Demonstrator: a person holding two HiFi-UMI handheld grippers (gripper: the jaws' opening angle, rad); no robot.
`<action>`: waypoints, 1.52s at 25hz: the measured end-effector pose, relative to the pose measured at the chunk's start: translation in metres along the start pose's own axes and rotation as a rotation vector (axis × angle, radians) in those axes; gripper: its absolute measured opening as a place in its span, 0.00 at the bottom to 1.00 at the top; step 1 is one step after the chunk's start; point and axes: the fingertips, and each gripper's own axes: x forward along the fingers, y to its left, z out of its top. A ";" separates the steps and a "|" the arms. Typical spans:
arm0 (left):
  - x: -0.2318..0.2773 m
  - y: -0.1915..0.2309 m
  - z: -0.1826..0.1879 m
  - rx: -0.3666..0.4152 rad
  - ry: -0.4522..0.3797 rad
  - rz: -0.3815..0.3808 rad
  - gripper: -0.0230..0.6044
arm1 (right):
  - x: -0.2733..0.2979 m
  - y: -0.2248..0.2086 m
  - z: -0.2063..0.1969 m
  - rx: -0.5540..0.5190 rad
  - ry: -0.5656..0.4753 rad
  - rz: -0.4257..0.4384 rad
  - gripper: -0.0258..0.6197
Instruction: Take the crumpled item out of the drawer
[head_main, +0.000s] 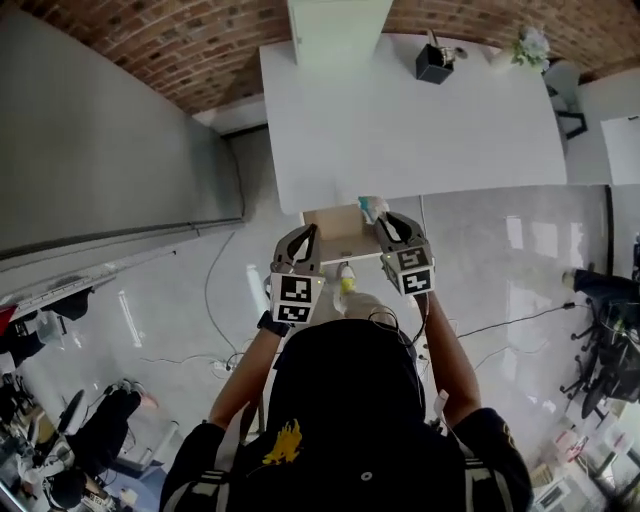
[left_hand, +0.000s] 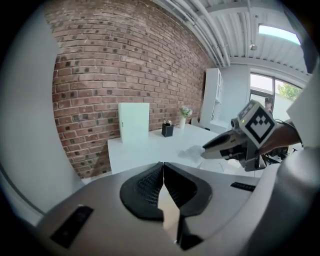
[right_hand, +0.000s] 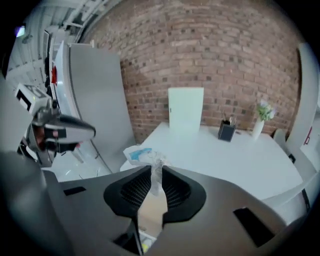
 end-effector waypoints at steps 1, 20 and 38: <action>-0.002 -0.002 0.010 0.017 -0.015 -0.007 0.07 | -0.013 -0.002 0.023 -0.007 -0.055 -0.022 0.18; -0.017 -0.010 0.160 0.190 -0.273 0.002 0.07 | -0.211 -0.019 0.185 -0.203 -0.570 -0.200 0.16; -0.033 -0.006 0.155 0.178 -0.257 0.059 0.07 | -0.233 -0.015 0.197 -0.219 -0.657 -0.166 0.15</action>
